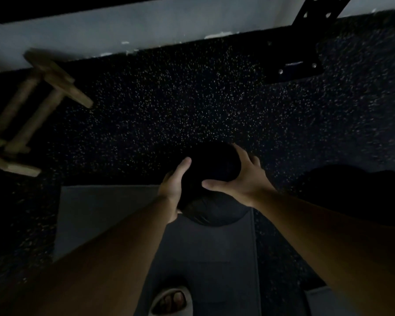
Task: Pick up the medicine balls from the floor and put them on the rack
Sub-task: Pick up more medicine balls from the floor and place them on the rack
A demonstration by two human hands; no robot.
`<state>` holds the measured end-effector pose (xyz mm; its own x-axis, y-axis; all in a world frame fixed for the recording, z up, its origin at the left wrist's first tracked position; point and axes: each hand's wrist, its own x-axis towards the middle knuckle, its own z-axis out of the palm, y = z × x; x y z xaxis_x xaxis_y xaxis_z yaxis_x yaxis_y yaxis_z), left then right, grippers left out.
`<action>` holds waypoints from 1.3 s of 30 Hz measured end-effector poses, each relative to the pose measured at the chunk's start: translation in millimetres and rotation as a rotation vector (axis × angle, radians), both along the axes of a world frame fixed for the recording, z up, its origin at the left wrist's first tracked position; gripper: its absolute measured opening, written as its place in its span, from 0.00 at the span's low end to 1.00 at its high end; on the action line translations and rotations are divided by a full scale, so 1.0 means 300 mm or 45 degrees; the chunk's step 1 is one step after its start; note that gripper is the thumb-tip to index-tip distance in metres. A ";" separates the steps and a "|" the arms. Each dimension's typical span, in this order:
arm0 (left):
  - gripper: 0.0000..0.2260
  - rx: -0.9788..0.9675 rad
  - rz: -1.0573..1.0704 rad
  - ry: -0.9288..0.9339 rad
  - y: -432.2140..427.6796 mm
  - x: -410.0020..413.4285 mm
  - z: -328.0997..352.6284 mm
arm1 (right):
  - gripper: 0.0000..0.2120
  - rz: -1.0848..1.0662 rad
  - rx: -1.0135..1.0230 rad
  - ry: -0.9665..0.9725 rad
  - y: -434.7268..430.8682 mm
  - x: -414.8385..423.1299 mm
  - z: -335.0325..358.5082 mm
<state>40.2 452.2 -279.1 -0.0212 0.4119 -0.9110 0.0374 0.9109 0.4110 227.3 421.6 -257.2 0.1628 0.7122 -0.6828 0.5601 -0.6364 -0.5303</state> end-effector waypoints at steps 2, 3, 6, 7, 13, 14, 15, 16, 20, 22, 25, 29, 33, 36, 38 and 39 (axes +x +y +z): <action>0.34 0.072 0.021 0.000 -0.009 0.012 0.032 | 0.66 -0.027 0.035 0.022 -0.022 0.023 0.042; 0.36 0.108 0.033 0.017 -0.012 0.022 0.064 | 0.65 -0.034 0.057 0.042 -0.027 0.040 0.074; 0.40 0.193 0.079 0.079 -0.021 0.069 0.203 | 0.60 -0.135 0.115 0.100 -0.045 0.072 0.199; 0.41 0.202 0.094 0.087 -0.022 0.087 0.259 | 0.59 -0.189 0.124 0.111 -0.054 0.077 0.245; 0.28 0.378 0.209 0.077 -0.063 0.188 0.478 | 0.59 -0.197 0.366 0.002 -0.059 0.126 0.486; 0.30 0.413 0.237 0.071 -0.074 0.204 0.536 | 0.56 -0.165 0.401 -0.034 -0.042 0.134 0.546; 0.31 0.445 0.273 0.044 -0.075 0.228 0.602 | 0.53 -0.129 0.451 -0.061 -0.017 0.148 0.616; 0.33 0.477 0.312 0.028 -0.065 0.257 0.672 | 0.51 -0.080 0.507 -0.090 0.015 0.170 0.692; 0.42 0.675 0.400 -0.089 0.004 0.382 1.020 | 0.50 -0.031 0.682 -0.191 0.124 0.283 1.071; 0.36 0.818 0.384 -0.151 0.053 0.434 1.229 | 0.50 -0.027 0.794 -0.206 0.159 0.341 1.290; 0.41 0.948 0.355 -0.222 0.121 0.527 1.593 | 0.49 -0.081 1.003 -0.231 0.190 0.430 1.676; 0.42 1.123 0.337 -0.279 0.161 0.627 2.178 | 0.46 -0.123 1.335 -0.257 0.187 0.528 2.227; 0.30 1.297 0.324 -0.302 0.146 0.678 2.778 | 0.47 -0.163 1.613 -0.299 0.141 0.596 2.796; 0.49 1.498 0.289 -0.271 0.116 0.707 3.173 | 0.48 -0.132 1.788 -0.271 0.077 0.636 3.218; 0.47 1.657 0.326 -0.261 0.076 0.711 3.425 | 0.49 -0.143 1.943 -0.280 0.027 0.651 3.477; 0.43 1.741 0.309 -0.282 0.046 0.715 3.555 | 0.49 -0.152 2.022 -0.292 0.001 0.653 3.597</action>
